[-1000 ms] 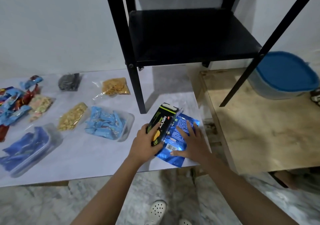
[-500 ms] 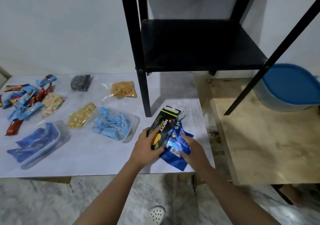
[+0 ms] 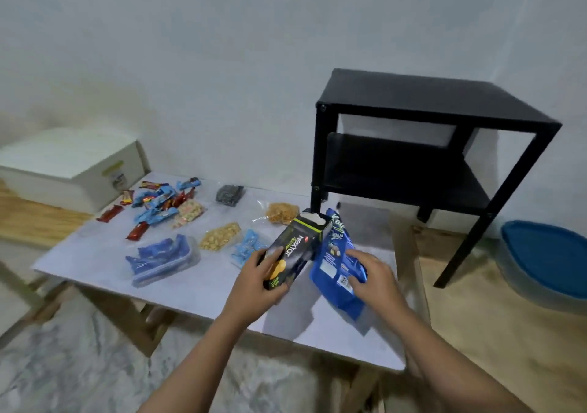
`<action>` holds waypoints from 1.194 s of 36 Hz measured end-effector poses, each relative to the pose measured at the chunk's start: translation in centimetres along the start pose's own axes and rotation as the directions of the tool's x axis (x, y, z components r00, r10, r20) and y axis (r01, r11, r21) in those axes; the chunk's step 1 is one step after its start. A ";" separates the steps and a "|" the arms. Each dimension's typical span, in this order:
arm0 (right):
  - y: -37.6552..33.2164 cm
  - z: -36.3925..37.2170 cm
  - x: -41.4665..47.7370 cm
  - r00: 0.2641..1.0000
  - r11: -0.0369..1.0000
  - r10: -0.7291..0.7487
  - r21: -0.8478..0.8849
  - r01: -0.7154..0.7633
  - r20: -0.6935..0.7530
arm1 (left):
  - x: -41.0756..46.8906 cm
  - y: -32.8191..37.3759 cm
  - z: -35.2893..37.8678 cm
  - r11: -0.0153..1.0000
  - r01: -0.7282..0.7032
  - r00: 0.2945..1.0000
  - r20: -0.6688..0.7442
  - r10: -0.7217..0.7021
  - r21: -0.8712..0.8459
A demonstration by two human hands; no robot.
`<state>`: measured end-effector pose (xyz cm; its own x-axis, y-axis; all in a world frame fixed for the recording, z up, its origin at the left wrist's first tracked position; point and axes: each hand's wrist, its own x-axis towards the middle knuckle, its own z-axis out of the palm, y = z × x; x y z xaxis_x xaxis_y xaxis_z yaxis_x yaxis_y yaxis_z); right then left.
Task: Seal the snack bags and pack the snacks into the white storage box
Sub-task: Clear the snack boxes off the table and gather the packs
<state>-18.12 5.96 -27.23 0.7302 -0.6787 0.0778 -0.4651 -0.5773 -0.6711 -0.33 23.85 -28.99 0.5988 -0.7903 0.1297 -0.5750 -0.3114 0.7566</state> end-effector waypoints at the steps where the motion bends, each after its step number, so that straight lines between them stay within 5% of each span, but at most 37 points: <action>1: -1.0 -0.1 0.2 0.999 0.999 -0.045 -0.009 0.045 0.004 | -0.7 -0.2 -1.0 1.000 0.004 1.000 -0.031 -0.004 0.003; 10: -11.7 4.8 1.1 0.929 0.943 -0.322 -0.019 0.331 0.180 | -8.0 -4.4 -12.7 0.986 0.125 0.964 -0.250 -0.095 0.108; 18: -27.5 16.9 2.3 0.795 0.856 -0.503 0.073 0.511 0.340 | -18.6 -12.8 -26.0 0.919 0.375 0.827 -0.492 -0.271 0.124; 24: -41.4 29.1 0.6 0.648 0.778 -0.617 0.222 0.588 0.446 | -29.2 -19.7 -36.1 0.810 0.585 0.633 -0.650 -0.421 0.045; 33: -57.4 46.6 -8.3 0.333 0.652 -0.715 0.413 0.636 0.615 | -47.1 -27.1 -43.7 0.566 0.810 0.245 -0.789 -0.564 -0.153; 43: -67.5 63.6 -16.9 -0.039 0.490 -0.696 0.513 0.705 0.717 | -58.9 -35.1 -44.9 0.328 0.808 -0.151 -0.711 -0.687 -0.489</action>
<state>32.76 85.29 -30.13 0.6542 0.7536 -0.0648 0.5436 -0.5280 -0.6525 9.60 105.06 -34.38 0.7007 0.7085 -0.0835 0.5678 -0.4830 0.6666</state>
